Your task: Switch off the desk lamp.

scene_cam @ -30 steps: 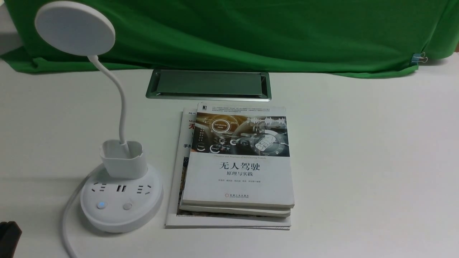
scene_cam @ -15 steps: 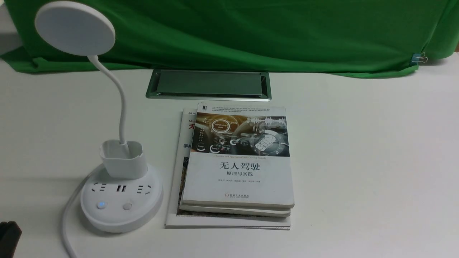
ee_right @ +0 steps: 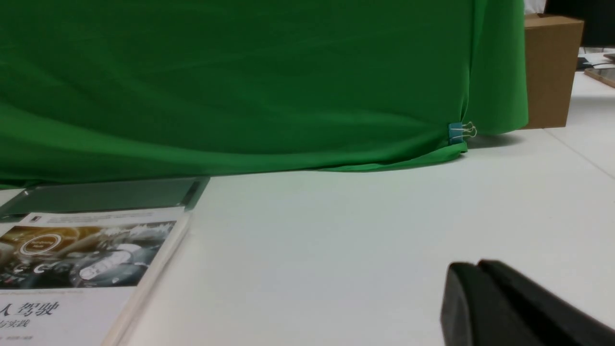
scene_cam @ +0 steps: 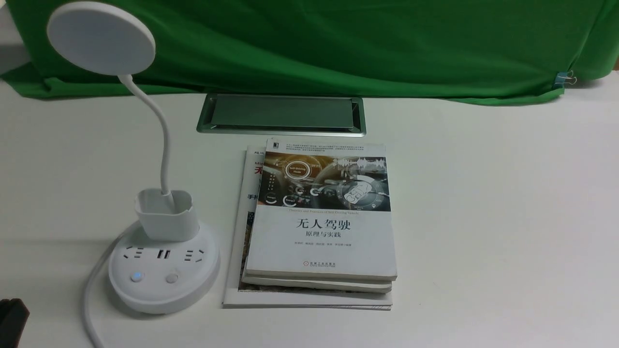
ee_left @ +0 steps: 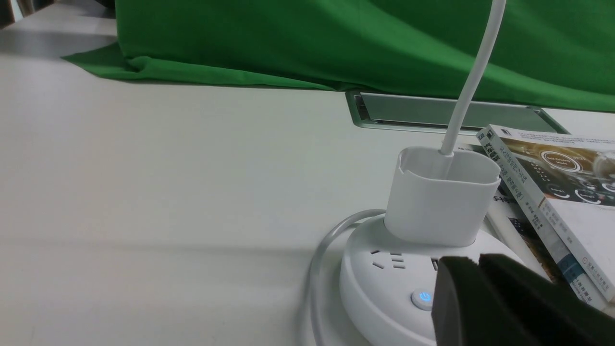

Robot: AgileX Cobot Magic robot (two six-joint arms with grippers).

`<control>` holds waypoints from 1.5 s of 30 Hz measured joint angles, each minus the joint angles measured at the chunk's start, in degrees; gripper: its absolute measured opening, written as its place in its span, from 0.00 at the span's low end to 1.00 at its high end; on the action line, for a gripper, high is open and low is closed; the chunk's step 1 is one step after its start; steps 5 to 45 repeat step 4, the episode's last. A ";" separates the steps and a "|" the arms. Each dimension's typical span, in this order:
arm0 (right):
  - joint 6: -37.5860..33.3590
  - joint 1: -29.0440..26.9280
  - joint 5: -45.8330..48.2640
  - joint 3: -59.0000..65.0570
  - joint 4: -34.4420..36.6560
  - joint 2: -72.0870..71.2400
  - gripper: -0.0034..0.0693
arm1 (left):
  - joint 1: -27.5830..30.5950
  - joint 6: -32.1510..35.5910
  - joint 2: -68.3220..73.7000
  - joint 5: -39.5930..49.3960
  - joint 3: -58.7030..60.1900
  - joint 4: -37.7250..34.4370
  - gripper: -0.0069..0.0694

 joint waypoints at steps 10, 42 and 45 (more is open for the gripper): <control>0.00 0.00 0.00 0.00 0.00 0.00 0.10 | 0.00 0.00 0.00 0.00 0.00 0.00 0.12; 0.00 0.00 0.00 0.00 0.00 0.00 0.10 | 0.00 0.00 0.00 0.00 0.00 0.00 0.12; 0.00 0.00 0.00 0.00 0.00 0.00 0.10 | 0.00 0.00 0.00 0.00 0.00 0.00 0.12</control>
